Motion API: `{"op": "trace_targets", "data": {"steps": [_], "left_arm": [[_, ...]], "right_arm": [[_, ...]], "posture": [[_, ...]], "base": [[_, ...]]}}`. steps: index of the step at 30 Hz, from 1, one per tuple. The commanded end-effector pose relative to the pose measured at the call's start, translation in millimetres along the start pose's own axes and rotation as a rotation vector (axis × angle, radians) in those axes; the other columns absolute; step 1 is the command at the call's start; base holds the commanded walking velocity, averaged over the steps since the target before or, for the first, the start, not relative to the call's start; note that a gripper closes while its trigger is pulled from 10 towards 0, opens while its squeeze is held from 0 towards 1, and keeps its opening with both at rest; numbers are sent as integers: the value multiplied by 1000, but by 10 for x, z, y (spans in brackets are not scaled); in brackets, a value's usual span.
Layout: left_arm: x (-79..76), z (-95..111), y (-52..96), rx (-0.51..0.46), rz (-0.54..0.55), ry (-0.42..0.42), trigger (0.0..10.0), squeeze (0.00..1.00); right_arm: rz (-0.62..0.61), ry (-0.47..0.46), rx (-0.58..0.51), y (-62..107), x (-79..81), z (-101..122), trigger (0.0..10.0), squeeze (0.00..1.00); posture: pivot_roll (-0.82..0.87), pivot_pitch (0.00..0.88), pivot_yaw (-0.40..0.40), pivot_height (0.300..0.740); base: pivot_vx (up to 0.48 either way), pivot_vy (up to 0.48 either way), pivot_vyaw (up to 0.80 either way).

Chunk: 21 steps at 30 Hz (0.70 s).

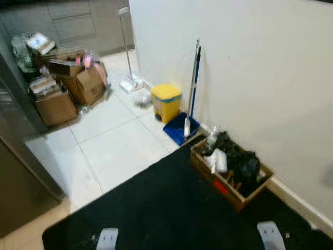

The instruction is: Restocking fridge

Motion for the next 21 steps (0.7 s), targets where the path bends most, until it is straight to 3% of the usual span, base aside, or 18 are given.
{"op": "trace_targets", "data": {"steps": [1,21], "left_arm": [[-17,-32,1,13,-4,1,10000,0],[-24,-19,-2,8,-7,4,10000,0]], "right_arm": [[-7,-11,-3,3,-40,8,10000,0],[4,-7,1,5,-29,-19,10000,0]], "posture": [[-34,0,1,740],[-37,0,1,740]], "base": [[382,0,0],[375,0,0]]}}
Point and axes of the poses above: a point about 5 cm out from each wrist's last joint towards the gripper, its own y axis pointing back from the gripper into the wrist, its own z axis along the axis of the wrist's last joint, x = y × z, the point moved 3 cm from there along -y, pointing out of the wrist towards the gripper, and after that the axes turned 10 degrees about -y, right-handed, at the moved point
